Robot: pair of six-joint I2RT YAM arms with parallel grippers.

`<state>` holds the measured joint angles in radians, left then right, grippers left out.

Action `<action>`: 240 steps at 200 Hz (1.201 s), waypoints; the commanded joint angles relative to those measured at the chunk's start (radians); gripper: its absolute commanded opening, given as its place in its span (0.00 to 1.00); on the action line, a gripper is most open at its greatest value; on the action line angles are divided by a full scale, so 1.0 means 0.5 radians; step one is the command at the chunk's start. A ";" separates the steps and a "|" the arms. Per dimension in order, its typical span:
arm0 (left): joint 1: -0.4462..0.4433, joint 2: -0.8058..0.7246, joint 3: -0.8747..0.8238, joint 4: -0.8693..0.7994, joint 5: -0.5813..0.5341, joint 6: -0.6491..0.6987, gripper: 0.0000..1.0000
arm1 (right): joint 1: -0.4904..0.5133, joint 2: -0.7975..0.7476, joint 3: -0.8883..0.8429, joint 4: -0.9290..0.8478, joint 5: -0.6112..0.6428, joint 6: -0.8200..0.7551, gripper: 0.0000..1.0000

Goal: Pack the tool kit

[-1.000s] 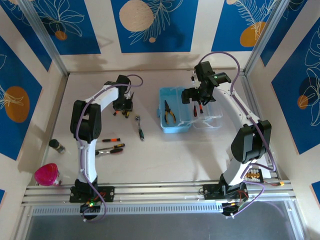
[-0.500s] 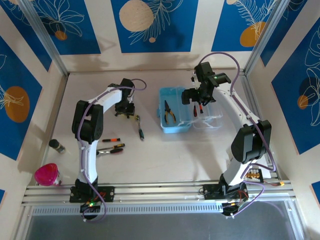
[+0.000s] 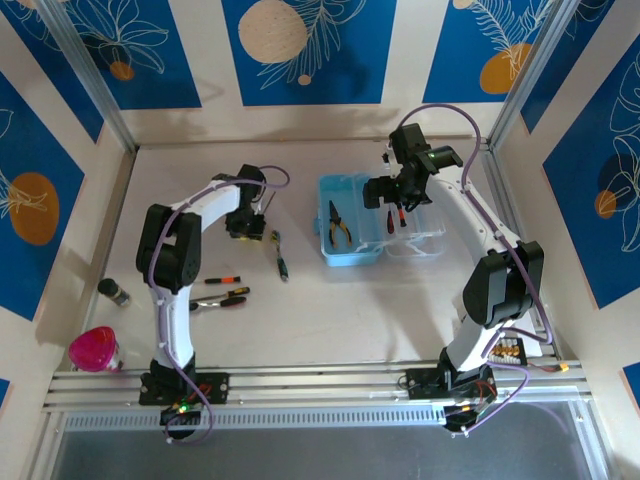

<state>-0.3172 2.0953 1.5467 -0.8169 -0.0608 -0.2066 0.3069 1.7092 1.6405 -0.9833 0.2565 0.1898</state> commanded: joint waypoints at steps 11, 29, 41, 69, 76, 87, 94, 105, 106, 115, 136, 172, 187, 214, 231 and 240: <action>-0.022 -0.057 -0.030 0.009 -0.018 -0.011 0.29 | 0.012 -0.068 0.001 0.003 -0.061 0.028 0.99; -0.022 -0.032 0.002 0.008 -0.022 -0.007 0.29 | 0.016 -0.068 0.004 -0.005 -0.053 0.025 0.99; -0.022 -0.007 0.033 0.008 -0.031 0.005 0.29 | 0.015 -0.073 0.005 -0.007 -0.050 0.023 0.99; -0.022 0.075 0.156 -0.036 -0.054 0.038 0.29 | 0.015 -0.081 0.005 -0.009 -0.048 0.022 0.99; -0.023 0.095 0.187 -0.048 -0.056 0.044 0.29 | 0.018 -0.081 0.004 -0.009 -0.046 0.022 0.99; -0.023 0.123 0.236 -0.068 -0.059 0.050 0.28 | 0.015 -0.082 0.001 -0.009 -0.044 0.023 0.99; -0.022 0.134 0.262 -0.080 -0.059 0.051 0.28 | 0.015 -0.080 0.002 -0.009 -0.043 0.022 0.99; -0.027 0.143 0.281 -0.087 -0.056 0.053 0.27 | 0.014 -0.080 0.000 -0.011 -0.041 0.022 0.99; -0.026 0.144 0.283 -0.087 -0.055 0.052 0.27 | 0.013 -0.080 -0.001 -0.010 -0.041 0.022 0.99; -0.025 0.141 0.282 -0.084 -0.051 0.052 0.26 | 0.009 -0.080 -0.004 -0.009 -0.041 0.022 0.99; -0.028 0.129 0.258 -0.082 -0.051 0.047 0.25 | 0.004 -0.078 -0.008 -0.010 -0.044 0.021 0.99; -0.030 0.082 0.140 -0.045 -0.039 0.027 0.21 | 0.003 -0.078 -0.014 -0.004 -0.050 0.022 0.99; -0.033 0.055 0.092 -0.027 -0.032 0.018 0.18 | 0.003 -0.075 -0.017 -0.005 -0.051 0.022 0.99; -0.040 0.017 0.044 -0.026 -0.029 0.023 0.11 | 0.004 -0.078 -0.017 0.000 -0.056 0.025 0.99; -0.044 -0.008 0.042 -0.041 -0.035 0.031 0.06 | 0.003 -0.085 -0.014 0.000 -0.056 0.026 0.99; -0.044 -0.025 0.048 -0.051 -0.035 0.038 0.03 | 0.003 -0.090 -0.014 0.000 -0.056 0.025 0.99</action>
<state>-0.3244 2.1147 1.5913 -0.7822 -0.0658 -0.1997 0.3077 1.7088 1.6405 -0.9836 0.2562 0.1898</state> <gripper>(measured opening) 0.132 0.992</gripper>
